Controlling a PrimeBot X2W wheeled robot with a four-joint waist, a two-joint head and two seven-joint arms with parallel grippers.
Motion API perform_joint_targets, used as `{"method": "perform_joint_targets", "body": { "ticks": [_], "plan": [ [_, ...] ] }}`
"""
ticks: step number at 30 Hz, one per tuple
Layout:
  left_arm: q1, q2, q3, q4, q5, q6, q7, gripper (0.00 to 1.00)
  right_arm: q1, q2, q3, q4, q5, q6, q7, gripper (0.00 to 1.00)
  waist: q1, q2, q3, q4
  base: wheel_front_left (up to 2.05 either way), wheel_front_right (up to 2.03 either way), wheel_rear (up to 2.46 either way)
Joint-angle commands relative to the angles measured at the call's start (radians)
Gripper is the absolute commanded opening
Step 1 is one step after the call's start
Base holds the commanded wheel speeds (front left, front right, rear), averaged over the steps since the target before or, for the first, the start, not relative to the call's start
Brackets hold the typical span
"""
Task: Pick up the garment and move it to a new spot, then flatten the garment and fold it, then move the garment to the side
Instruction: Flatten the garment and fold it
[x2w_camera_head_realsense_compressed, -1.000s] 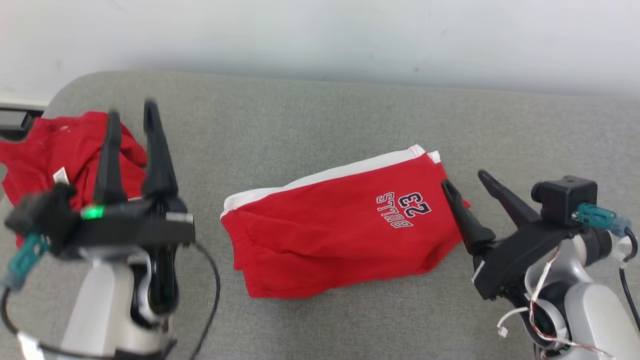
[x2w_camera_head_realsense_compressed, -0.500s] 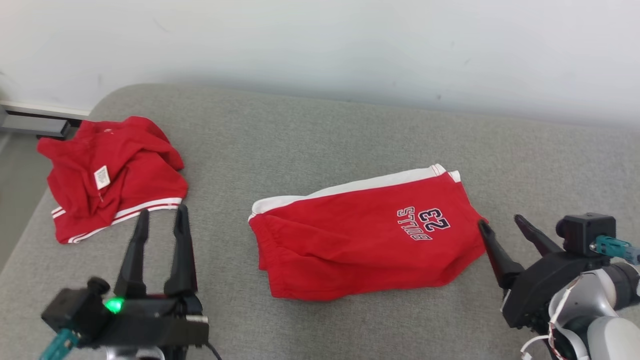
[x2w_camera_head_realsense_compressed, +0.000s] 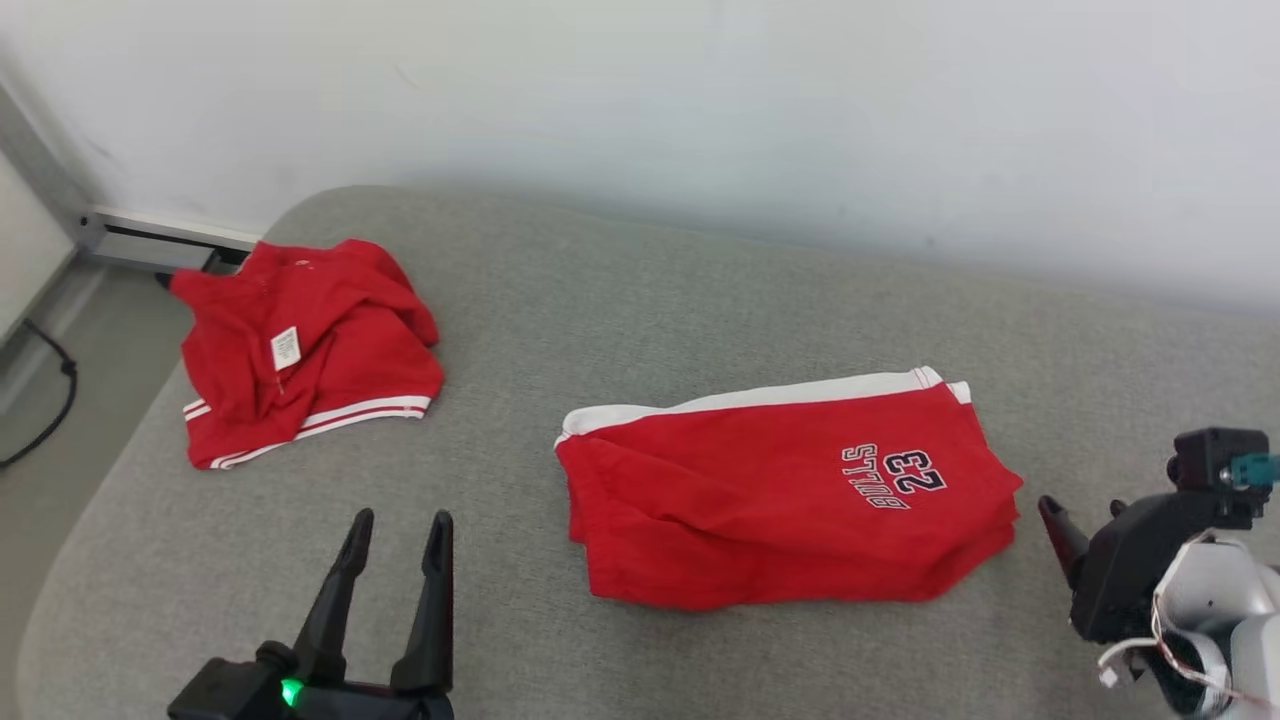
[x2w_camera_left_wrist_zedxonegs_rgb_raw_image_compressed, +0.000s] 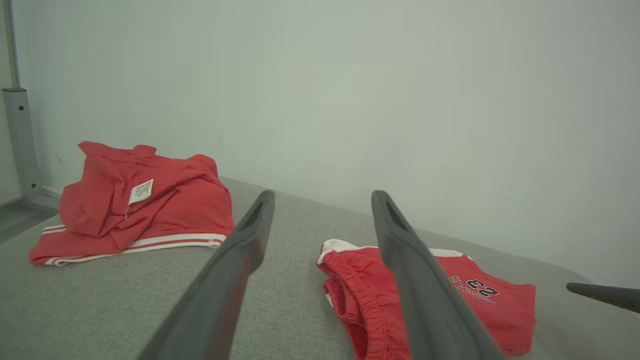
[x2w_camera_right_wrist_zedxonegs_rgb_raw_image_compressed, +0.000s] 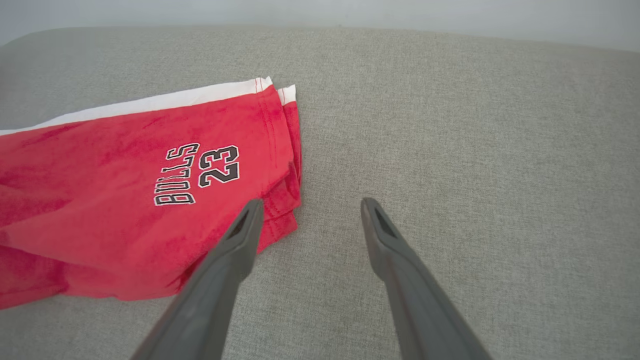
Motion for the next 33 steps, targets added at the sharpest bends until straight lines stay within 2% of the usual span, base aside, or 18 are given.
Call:
{"method": "perform_joint_targets", "body": {
  "ticks": [1, 11, 22, 29, 30, 31, 32, 33],
  "plan": [
    [0.015, 0.005, -0.004, -0.003, 0.009, -0.009, -0.004, 1.00, -0.035, -0.001, -0.021, 0.025, -0.011, 0.000, 0.030, 1.00, 0.0001, 0.0000, -0.008, 0.024, 0.00, 0.00, 0.00],
    [0.016, 0.008, -0.048, 0.007, 0.046, -0.024, -0.004, 1.00, -0.196, -0.002, -0.143, 0.204, -0.070, 0.000, 0.199, 1.00, 0.0001, 0.0000, 0.005, 0.098, 0.00, 0.00, 0.00],
    [0.012, 0.008, -0.090, 0.027, 0.037, -0.036, -0.004, 1.00, -0.287, -0.002, -0.258, 0.343, -0.158, 0.000, 0.298, 1.00, 0.0001, 0.0000, 0.019, 0.167, 0.00, 0.00, 0.00],
    [0.017, 0.007, -0.096, 0.032, 0.028, -0.037, -0.004, 1.00, -0.284, -0.002, -0.300, 0.378, -0.197, 0.000, 0.335, 1.00, 0.0001, 0.0000, 0.021, 0.186, 0.00, 0.00, 0.00],
    [0.019, 0.007, -0.097, 0.033, 0.028, -0.037, -0.004, 1.00, -0.282, -0.002, -0.302, 0.383, -0.201, 0.000, 0.340, 0.95, 0.0001, 0.0000, 0.021, 0.187, 0.00, 0.00, 0.00],
    [0.021, 0.007, -0.097, 0.033, 0.027, -0.037, -0.004, 1.00, -0.280, -0.002, -0.301, 0.389, -0.199, 0.000, 0.343, 0.81, 0.0001, 0.0000, 0.021, 0.188, 0.00, 0.00, 0.00],
    [0.022, 0.007, -0.097, 0.032, 0.025, -0.037, -0.004, 1.00, -0.280, -0.002, -0.300, 0.391, -0.194, 0.000, 0.343, 0.49, 0.0001, 0.0000, 0.021, 0.188, 0.00, 0.00, 0.00],
    [0.023, 0.006, -0.097, 0.031, 0.025, -0.037, -0.004, 1.00, -0.279, -0.002, -0.297, 0.394, -0.187, 0.000, 0.342, 0.40, 0.0001, 0.0000, 0.022, 0.187, 0.00, 0.00, 0.00]
  ]
}}
